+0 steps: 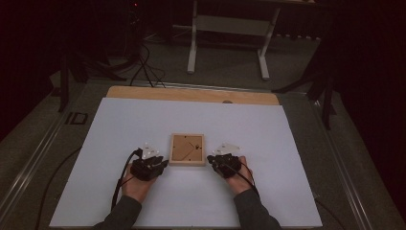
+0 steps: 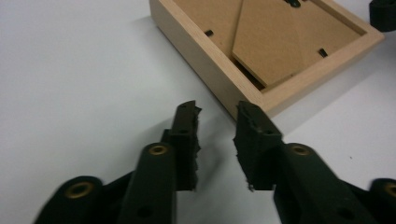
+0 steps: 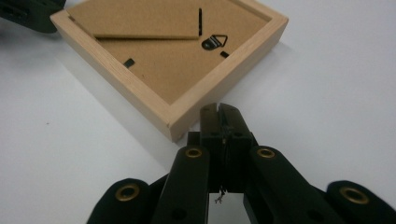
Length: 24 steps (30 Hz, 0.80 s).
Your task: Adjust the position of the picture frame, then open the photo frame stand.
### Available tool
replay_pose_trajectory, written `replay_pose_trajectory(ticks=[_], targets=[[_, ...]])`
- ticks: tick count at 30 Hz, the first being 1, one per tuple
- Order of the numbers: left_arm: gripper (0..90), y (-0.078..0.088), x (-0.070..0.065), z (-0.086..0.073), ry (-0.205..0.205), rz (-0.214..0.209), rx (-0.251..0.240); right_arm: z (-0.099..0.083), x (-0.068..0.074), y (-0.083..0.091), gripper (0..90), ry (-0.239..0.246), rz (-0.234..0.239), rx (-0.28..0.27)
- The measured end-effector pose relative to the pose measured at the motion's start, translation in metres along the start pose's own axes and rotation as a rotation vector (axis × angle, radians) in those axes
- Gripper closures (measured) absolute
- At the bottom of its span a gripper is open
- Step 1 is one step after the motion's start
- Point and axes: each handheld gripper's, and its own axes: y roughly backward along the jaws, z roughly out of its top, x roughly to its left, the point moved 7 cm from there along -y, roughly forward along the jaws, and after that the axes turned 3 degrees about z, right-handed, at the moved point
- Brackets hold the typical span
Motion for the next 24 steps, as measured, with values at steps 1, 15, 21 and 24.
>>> replay_pose_trajectory(ticks=[1, 15, 21, 24], targets=[[66.4, 0.000, 0.001, 0.000, 0.005, 0.001, -0.005, 0.001, 0.000, 0.001, 88.9, 0.002, -0.001, -0.005], [59.1, 0.009, -0.002, 0.007, -0.040, 0.004, -0.058, 0.009, 0.009, 0.007, 88.9, 0.003, 0.016, -0.072], [58.5, 0.012, -0.009, 0.010, -0.064, -0.008, -0.071, 0.010, 0.012, 0.006, 88.9, 0.005, 0.024, -0.081], [58.0, 0.014, -0.011, 0.012, -0.065, -0.023, -0.075, 0.009, 0.014, 0.004, 89.0, 0.009, 0.032, -0.077]])
